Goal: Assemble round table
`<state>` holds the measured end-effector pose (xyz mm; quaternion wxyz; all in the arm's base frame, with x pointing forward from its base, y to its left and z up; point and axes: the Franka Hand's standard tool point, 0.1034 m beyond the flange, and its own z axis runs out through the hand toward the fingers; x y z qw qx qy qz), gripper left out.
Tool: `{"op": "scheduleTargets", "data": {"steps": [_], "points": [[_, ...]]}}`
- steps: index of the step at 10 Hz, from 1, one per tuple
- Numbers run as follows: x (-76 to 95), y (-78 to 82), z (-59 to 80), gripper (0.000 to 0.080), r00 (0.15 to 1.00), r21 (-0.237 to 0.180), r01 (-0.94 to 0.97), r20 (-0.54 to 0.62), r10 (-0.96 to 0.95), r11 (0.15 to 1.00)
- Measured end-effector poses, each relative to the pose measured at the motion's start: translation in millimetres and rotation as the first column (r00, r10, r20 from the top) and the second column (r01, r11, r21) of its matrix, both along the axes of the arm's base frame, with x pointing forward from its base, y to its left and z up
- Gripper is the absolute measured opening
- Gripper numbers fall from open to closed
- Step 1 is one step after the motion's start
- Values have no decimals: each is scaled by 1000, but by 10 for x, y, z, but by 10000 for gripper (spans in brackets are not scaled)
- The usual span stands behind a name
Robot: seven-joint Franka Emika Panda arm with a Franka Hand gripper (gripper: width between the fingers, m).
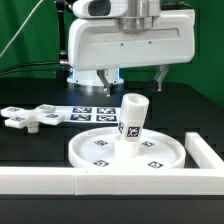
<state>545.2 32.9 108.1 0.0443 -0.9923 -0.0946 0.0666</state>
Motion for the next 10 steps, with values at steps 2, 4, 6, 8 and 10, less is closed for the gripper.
{"op": "scheduleTargets", "data": {"steps": [2,4,6,8,10], "points": [[-27,-12,34,649,994,-48,-27,-103,22,999],[11,44,57,649,999,-94,-15,-37,12,995],[56,14,35,649,998,-109,-54,-27,51,993],[68,17,29,649,997,-103,-73,-28,71,992],[72,19,10,649,997,-103,-75,-28,72,992]]}}
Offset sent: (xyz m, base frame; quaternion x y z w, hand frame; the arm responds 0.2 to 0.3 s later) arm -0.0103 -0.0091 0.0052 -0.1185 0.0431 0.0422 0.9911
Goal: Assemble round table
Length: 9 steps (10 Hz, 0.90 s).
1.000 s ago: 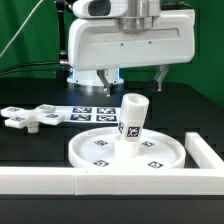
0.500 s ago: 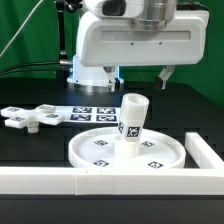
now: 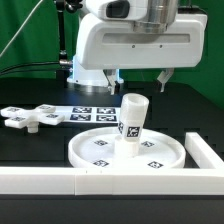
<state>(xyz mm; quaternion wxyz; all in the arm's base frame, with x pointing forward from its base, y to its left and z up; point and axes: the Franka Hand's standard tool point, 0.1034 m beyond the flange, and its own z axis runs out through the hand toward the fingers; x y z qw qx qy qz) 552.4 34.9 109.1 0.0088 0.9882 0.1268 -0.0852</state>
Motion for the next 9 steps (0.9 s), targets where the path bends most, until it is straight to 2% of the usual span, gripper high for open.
{"op": "scheduleTargets", "data": {"steps": [4,8,9], "points": [[140,-1,-202,649,996,18,-88,-11,88,996],[138,-89,-233,649,993,26,-117,-15,118,993],[138,-114,-233,526,993,26,-119,-16,119,993]]}}
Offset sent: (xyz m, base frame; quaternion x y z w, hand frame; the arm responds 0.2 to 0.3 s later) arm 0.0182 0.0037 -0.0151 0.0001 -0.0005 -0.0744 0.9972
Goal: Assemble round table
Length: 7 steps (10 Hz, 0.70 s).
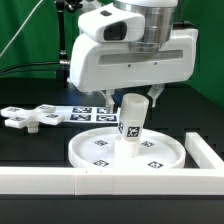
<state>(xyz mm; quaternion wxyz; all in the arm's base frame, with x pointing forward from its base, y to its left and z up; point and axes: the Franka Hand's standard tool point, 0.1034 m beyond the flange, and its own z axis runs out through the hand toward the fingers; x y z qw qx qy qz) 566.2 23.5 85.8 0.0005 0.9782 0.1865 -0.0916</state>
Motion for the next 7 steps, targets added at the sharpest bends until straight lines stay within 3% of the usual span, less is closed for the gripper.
{"op": "scheduleTargets", "data": {"steps": [1,6,7], "points": [[4,-10,5,403,1000,1,-7,0,7,1000],[2,-7,4,406,1000,0,-2,-1,2,1000],[-1,-6,5,406,996,-2,87,4,-87,996]]}}
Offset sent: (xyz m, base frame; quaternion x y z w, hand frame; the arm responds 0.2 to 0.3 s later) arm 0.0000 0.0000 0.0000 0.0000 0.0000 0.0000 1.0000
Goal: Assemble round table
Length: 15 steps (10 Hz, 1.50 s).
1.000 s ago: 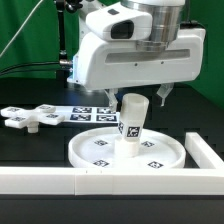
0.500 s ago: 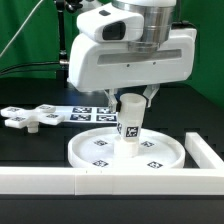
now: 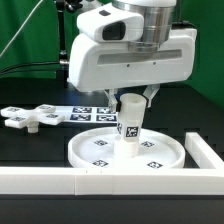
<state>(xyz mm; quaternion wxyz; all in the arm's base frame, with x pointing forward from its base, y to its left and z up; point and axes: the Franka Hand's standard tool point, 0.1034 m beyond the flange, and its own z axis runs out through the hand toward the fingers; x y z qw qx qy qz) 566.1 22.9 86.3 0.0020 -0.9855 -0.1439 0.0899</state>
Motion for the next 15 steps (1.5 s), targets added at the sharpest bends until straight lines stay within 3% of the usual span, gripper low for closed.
{"op": "scheduleTargets", "data": {"steps": [2,5,7,9,13,15], "points": [[-20,-12,0,406,976,-2,218,13,-218,976],[-19,51,-23,407,842,4,539,28,-539,842],[-34,94,-35,407,692,11,721,57,-720,693],[-55,117,-20,407,540,-9,841,69,-839,541],[-53,129,-13,407,336,-33,942,70,-939,334],[-58,100,-19,407,125,-16,992,60,-990,124]]}}
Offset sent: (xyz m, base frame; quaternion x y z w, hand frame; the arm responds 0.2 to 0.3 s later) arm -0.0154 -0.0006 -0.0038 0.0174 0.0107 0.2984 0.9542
